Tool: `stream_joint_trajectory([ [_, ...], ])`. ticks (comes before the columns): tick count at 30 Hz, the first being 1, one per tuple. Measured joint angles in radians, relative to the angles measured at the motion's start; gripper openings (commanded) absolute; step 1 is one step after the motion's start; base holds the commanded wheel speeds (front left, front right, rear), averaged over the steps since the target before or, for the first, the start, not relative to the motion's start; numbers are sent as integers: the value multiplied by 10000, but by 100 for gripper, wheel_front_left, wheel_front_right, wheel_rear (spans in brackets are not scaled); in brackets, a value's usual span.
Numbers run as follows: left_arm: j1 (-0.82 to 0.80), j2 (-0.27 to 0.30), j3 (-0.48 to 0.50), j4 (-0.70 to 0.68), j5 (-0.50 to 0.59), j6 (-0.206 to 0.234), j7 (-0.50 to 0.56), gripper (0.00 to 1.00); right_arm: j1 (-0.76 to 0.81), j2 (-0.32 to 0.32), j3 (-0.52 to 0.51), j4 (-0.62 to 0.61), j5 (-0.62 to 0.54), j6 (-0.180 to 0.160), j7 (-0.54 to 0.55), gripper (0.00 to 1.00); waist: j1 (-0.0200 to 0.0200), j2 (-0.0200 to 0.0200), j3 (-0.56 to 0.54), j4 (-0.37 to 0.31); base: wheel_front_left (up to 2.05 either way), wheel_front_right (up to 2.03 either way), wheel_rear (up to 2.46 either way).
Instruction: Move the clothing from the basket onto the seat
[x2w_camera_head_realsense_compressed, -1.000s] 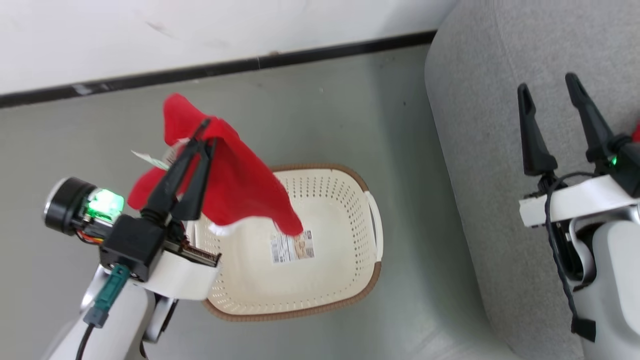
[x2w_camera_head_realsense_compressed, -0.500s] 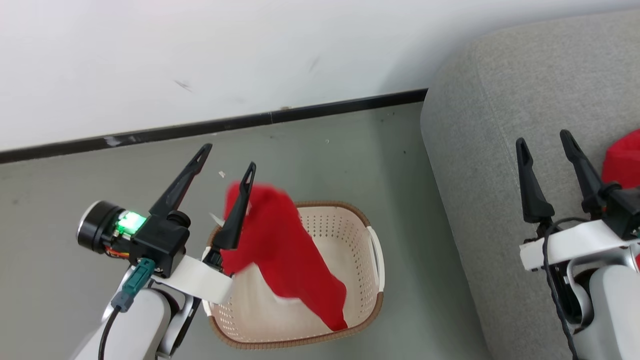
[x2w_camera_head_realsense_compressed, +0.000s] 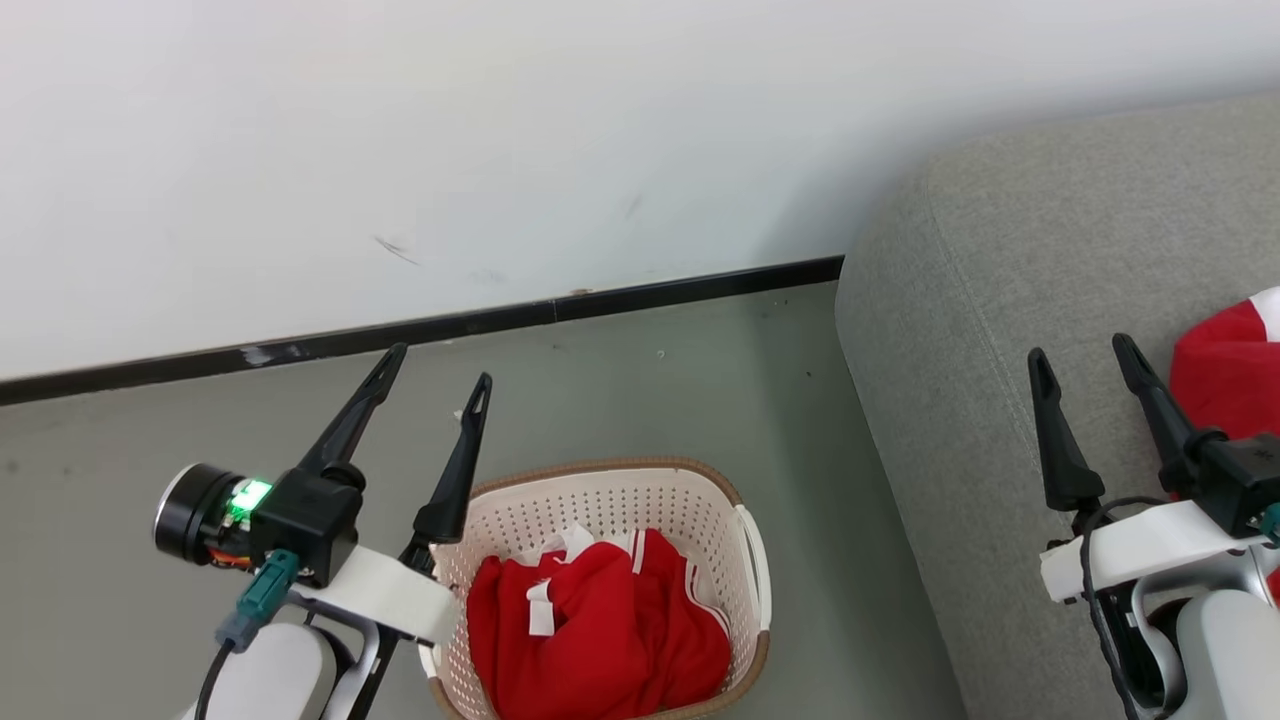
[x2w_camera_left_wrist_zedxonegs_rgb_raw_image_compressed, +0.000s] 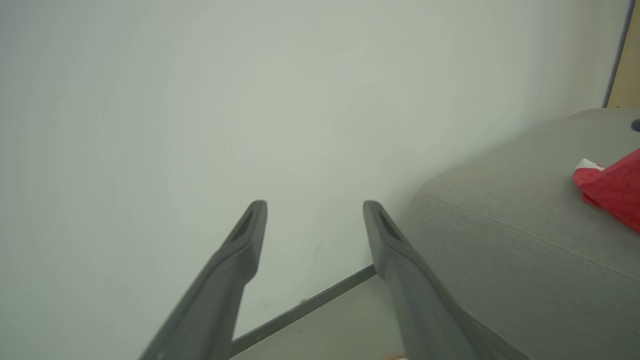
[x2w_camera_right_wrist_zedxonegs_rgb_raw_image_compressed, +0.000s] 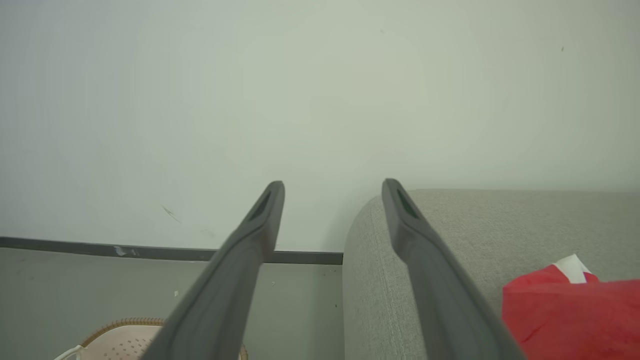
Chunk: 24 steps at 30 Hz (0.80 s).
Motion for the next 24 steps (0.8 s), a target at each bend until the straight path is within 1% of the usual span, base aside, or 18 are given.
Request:
stream_joint_trajectory([
  [7, 452, 159, 265, 79, -125, 157, 61, 100, 274, -54, 2, -10, -13, 0, 0, 100, 0, 0, -352, 58, 0, 0, 0],
  [16, 1150, 328, 1070, 351, -384, 788, 69, 100, 749, -142, -61, -102, -102, 0, -2, 100, 0, 0, -754, 120, 0, 0, 0],
  [24, 2014, 497, 1522, 823, -520, 1141, -29, 100, 1235, -115, -92, -176, -174, 0, 0, 100, 1, 0, -1059, 129, 0, 0, 0],
])
